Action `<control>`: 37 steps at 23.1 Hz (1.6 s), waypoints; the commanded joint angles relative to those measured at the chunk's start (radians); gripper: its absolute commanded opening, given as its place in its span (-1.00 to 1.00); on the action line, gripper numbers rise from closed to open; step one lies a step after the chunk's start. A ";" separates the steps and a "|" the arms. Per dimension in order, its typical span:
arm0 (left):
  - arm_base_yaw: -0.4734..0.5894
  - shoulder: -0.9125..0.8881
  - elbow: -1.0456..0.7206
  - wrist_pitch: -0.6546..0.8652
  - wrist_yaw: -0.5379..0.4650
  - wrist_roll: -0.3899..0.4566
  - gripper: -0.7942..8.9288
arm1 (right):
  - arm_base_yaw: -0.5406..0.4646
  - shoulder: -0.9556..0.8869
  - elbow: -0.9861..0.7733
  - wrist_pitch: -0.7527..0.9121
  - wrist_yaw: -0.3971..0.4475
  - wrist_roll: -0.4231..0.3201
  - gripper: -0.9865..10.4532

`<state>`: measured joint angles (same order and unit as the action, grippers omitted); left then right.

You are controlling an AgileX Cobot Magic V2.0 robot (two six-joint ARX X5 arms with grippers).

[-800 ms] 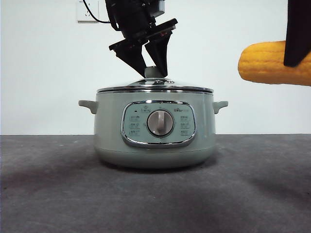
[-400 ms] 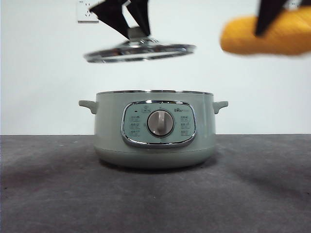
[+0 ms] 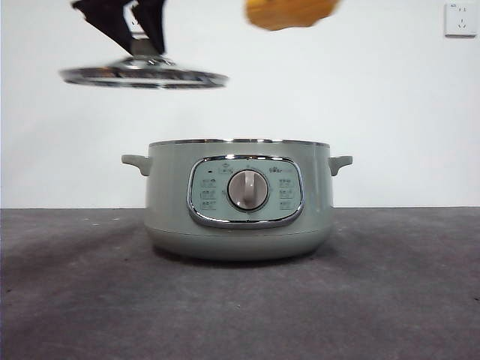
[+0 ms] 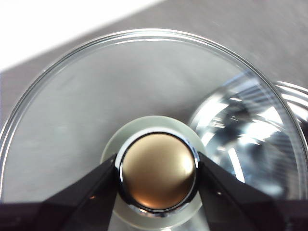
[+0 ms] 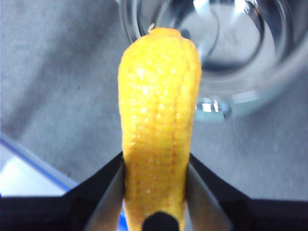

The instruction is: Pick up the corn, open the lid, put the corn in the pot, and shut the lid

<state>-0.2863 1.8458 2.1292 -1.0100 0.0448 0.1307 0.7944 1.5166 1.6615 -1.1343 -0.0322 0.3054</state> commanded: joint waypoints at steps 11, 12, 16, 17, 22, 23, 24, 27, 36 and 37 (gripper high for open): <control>0.168 -0.074 0.007 -0.031 0.018 0.040 -0.86 | -0.136 0.576 0.465 -0.061 -0.002 -0.084 -0.86; 0.176 -0.074 0.007 -0.032 0.018 0.043 -0.86 | -0.152 0.613 0.483 -0.050 -0.002 -0.100 -0.86; 0.190 -0.074 0.007 -0.038 0.032 0.058 -0.86 | -0.194 0.719 0.513 0.007 -0.002 -0.109 -0.86; 0.190 -0.074 0.007 -0.041 0.051 0.058 -0.86 | -0.195 0.733 0.513 0.021 -0.001 -0.109 -0.86; 0.190 -0.074 0.007 -0.044 0.068 0.061 -0.86 | -0.192 0.768 0.513 0.059 0.011 -0.124 -0.86; 0.190 -0.074 0.007 -0.044 0.068 0.061 -0.86 | -0.192 0.774 0.512 0.055 0.014 -0.122 -0.86; 0.190 -0.074 0.007 -0.045 0.068 0.061 -0.86 | -0.192 0.781 0.512 0.055 0.014 -0.122 -0.86; 0.190 -0.074 0.007 -0.047 0.068 0.061 -0.86 | -0.183 0.802 0.512 0.054 0.025 -0.122 -0.86; 0.190 -0.074 0.007 -0.047 0.068 0.060 -0.86 | -0.172 0.809 0.512 0.058 0.034 -0.114 0.02; 0.190 -0.074 0.007 -0.047 0.068 0.060 -0.86 | -0.172 0.809 0.512 0.058 0.043 -0.100 0.12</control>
<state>-0.0982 1.7897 2.1292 -1.0897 0.1074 0.1829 0.6209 2.3035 2.1727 -1.0767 0.0093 0.1955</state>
